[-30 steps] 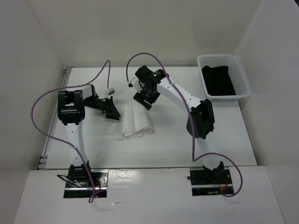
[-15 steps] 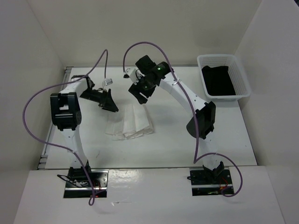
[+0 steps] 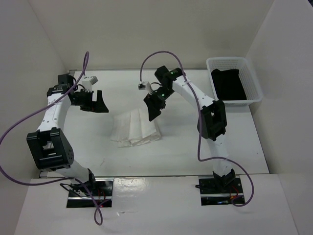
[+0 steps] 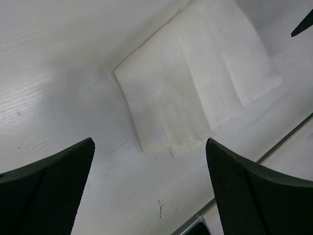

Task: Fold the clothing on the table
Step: Fold the skirt

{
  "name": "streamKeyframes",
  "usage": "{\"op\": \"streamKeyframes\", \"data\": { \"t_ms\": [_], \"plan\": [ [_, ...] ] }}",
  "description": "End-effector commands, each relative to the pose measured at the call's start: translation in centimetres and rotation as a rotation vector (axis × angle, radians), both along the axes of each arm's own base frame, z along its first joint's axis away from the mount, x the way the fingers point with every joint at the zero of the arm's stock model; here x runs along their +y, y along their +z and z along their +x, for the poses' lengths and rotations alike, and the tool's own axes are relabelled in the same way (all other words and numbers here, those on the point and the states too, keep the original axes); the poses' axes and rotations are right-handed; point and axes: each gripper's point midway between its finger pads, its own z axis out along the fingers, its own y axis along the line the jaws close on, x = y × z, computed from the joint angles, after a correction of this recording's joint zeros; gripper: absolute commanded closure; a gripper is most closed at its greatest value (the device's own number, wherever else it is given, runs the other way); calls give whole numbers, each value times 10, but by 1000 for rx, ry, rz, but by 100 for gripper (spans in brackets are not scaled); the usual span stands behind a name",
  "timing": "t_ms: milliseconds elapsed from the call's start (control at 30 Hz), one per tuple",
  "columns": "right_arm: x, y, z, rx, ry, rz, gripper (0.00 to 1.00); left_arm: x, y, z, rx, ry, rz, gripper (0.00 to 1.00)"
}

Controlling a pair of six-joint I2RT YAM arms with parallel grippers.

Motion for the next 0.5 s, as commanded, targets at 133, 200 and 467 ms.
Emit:
{"op": "streamKeyframes", "data": {
  "t_ms": [133, 200, 467],
  "plan": [
    [11, -28, -28, 227, 90, 136, 25, 15, -33, -10, 67, 70, 0, 0],
    [14, -22, -27, 220, 93, 154, 25, 16, -38, -13, 80, 75, 8, 0],
    [18, -19, -24, 220, 97, 175, 25, 13, -57, -21, 134, 56, -8, 0]
  ]
}}
